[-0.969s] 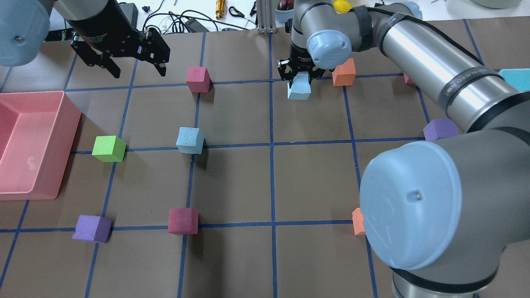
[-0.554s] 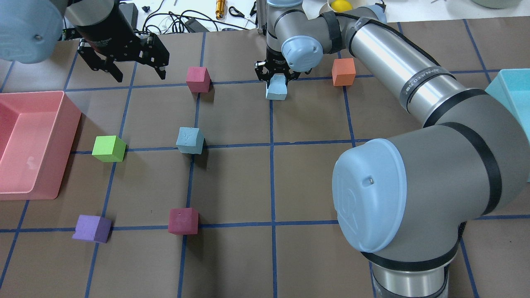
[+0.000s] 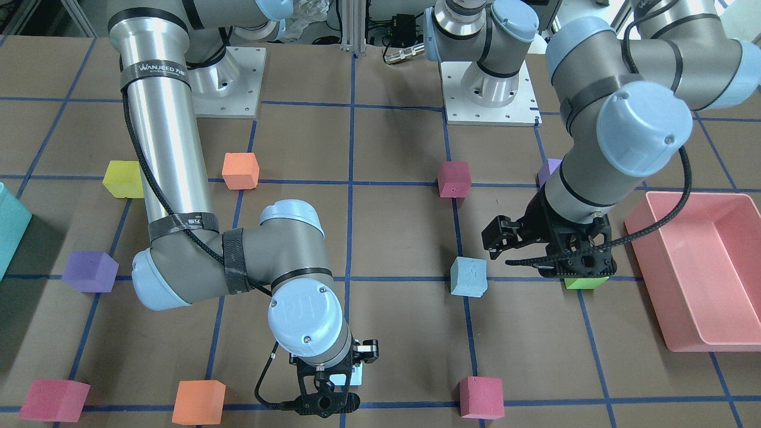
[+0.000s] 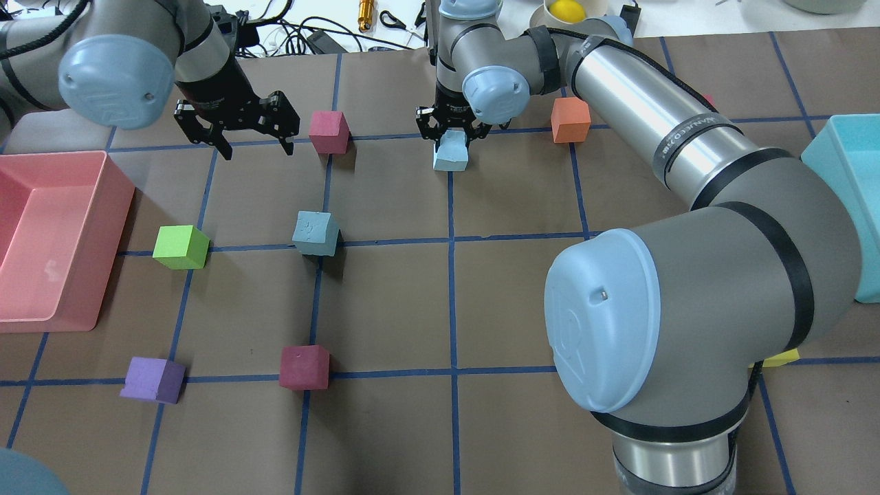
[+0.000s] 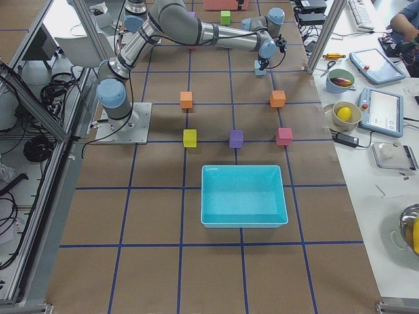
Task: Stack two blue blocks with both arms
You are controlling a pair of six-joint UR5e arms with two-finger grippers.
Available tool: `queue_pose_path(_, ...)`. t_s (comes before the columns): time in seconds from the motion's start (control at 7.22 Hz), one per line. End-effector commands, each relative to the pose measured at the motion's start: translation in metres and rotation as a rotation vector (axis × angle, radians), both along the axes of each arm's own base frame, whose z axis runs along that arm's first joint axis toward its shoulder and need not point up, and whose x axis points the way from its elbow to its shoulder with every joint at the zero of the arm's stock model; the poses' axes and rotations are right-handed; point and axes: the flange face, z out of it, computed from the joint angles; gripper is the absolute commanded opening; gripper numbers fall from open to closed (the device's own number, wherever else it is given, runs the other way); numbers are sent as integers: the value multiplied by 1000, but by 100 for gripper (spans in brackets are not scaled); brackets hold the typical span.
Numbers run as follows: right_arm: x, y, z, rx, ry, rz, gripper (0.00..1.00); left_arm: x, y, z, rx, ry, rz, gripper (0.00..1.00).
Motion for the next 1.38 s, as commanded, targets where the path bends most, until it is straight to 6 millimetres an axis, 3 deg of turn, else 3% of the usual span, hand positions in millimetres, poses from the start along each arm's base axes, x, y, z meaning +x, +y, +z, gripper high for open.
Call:
queue_pose_path(0.0, 1, -5, -3, -37, -11, -8, 100, 1, -15, -40, 40, 4, 2, 100)
queue_pose_path(0.28, -1, -5, 15, -55, -8, -7, 100, 1, -18, -70, 89, 8, 0, 100)
queue_pose_path(0.69, -27, 15, 86, -20, 20, -16, 100, -4, 10, -139, 47, 6, -7, 100)
queue_pose_path(0.83, -54, 10, 87, 0, 42, -45, 100, -7, 19, -151, 61, 8, -12, 100)
queue_pose_path(0.97, -95, 15, 109, 75, 60, -76, 100, -16, 27, -160, 83, 7, -29, 100)
queue_pose_path(1.11, -134, 27, 143, 96, 59, 23, 100, -24, 33, -168, 92, 8, -48, 100)
queue_pose_path(1.25, -179, 34, 162, 104, 51, 53, 100, -27, 35, -168, 89, 9, -62, 100)
